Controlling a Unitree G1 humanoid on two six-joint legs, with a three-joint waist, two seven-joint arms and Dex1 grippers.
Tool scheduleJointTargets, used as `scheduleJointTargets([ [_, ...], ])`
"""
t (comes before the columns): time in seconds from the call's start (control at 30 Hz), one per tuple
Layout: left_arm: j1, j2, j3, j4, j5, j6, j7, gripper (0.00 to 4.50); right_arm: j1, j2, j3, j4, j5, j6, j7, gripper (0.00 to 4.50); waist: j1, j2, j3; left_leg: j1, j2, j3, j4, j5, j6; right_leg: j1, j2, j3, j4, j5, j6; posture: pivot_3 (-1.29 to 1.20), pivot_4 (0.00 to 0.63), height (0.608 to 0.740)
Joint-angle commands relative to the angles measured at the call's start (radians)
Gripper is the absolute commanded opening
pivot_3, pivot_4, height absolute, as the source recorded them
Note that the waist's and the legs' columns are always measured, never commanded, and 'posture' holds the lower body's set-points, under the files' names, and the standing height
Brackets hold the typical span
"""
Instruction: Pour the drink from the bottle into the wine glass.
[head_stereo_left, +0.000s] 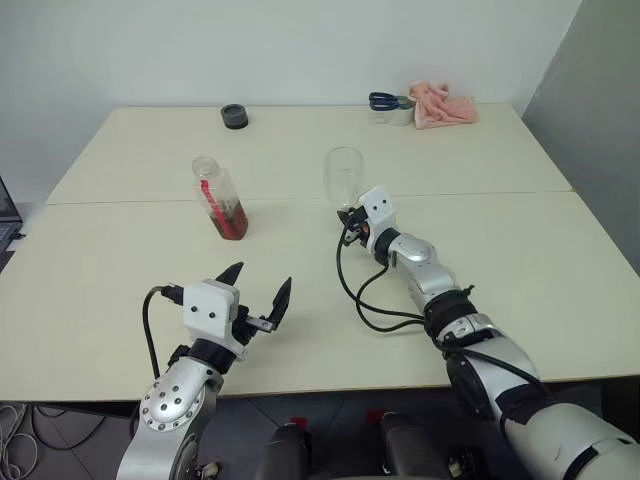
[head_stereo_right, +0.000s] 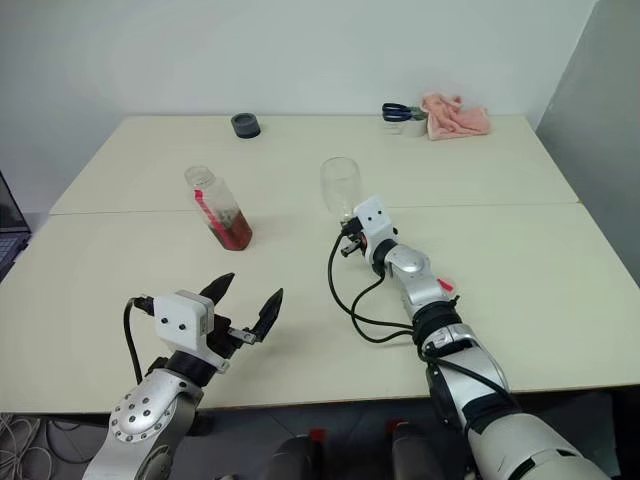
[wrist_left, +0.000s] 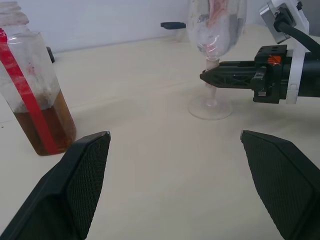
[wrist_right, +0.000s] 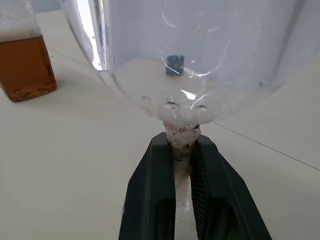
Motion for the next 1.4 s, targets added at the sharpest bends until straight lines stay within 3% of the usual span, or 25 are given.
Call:
scheduleJointTargets([
  [0.03,-0.009,-0.006,-0.005,-0.014,0.007,-0.016,0.001,4.50,-0.014,-0.008,-0.008,0.020,-0.011,-0.014,-0.016,0.14,0.000,0.000,0.000,0.000,0.000,0.000,0.000,0.000,0.000,0.000,0.000,0.000,0.000,0.000,0.000,0.00,0.150,0.740],
  [0.07,-0.012,-0.008,-0.010,-0.014,0.007,-0.015,0.002,4.50,-0.013,-0.009,-0.011,0.020,-0.010,-0.015,-0.019,0.14,0.000,0.000,0.000,0.000,0.000,0.000,0.000,0.000,0.000,0.000,0.000,0.000,0.000,0.000,0.000,0.00,0.150,0.740],
  [0.1,-0.015,-0.010,-0.014,-0.014,0.008,-0.014,0.002,4.50,-0.011,-0.011,-0.011,0.019,-0.009,-0.015,-0.018,0.87,0.000,0.000,0.000,0.000,0.000,0.000,0.000,0.000,0.000,0.000,0.000,0.000,0.000,0.000,0.000,0.00,0.150,0.740],
  [0.43,-0.018,-0.013,-0.023,-0.002,0.018,-0.017,0.004,4.50,0.067,-0.035,-0.017,-0.095,0.007,-0.019,0.003,4.23,0.000,0.000,0.000,0.000,0.000,0.000,0.000,0.000,0.000,0.000,0.000,0.000,0.000,0.000,0.000,0.00,0.150,0.740],
  [0.57,-0.021,-0.026,-0.022,0.032,0.034,-0.038,0.015,4.50,0.199,-0.089,-0.013,-0.357,0.046,0.089,0.077,4.23,0.003,0.000,0.000,-0.001,0.000,0.000,0.000,0.000,0.000,0.000,0.000,0.000,0.000,0.000,0.000,0.00,0.150,0.740],
  [0.73,-0.103,-0.054,0.044,0.119,0.072,-0.055,0.092,4.50,0.405,-0.243,-0.005,-0.904,0.115,0.399,0.171,4.23,0.018,0.000,0.000,-0.002,-0.001,-0.002,0.000,0.000,0.000,0.000,-0.001,-0.001,-0.001,0.000,0.000,0.00,0.150,0.740],
  [0.93,-0.205,-0.073,0.096,0.233,0.114,-0.061,0.166,4.50,0.521,-0.420,-0.058,-1.409,0.346,0.807,0.251,4.23,0.016,0.000,0.000,-0.001,0.000,-0.003,0.000,0.000,0.000,0.000,0.000,-0.001,-0.001,0.000,0.001,0.00,0.150,0.740],
  [1.17,-0.357,-0.038,0.159,0.406,0.132,-0.111,0.189,4.50,0.475,-0.546,-0.115,-1.525,0.544,0.979,0.320,4.37,0.023,-0.002,0.001,-0.002,-0.001,-0.003,0.001,0.000,0.000,0.001,0.000,-0.003,-0.002,0.000,0.001,0.00,0.150,0.740],
  [1.4,-0.413,0.012,0.183,0.488,0.112,-0.129,0.142,4.50,0.413,-0.532,-0.123,-1.583,0.653,1.068,0.249,4.37,0.025,-0.002,0.001,-0.003,-0.001,-0.003,0.001,0.000,0.000,0.000,-0.001,-0.003,-0.002,0.000,0.001,0.00,0.150,0.740],
])
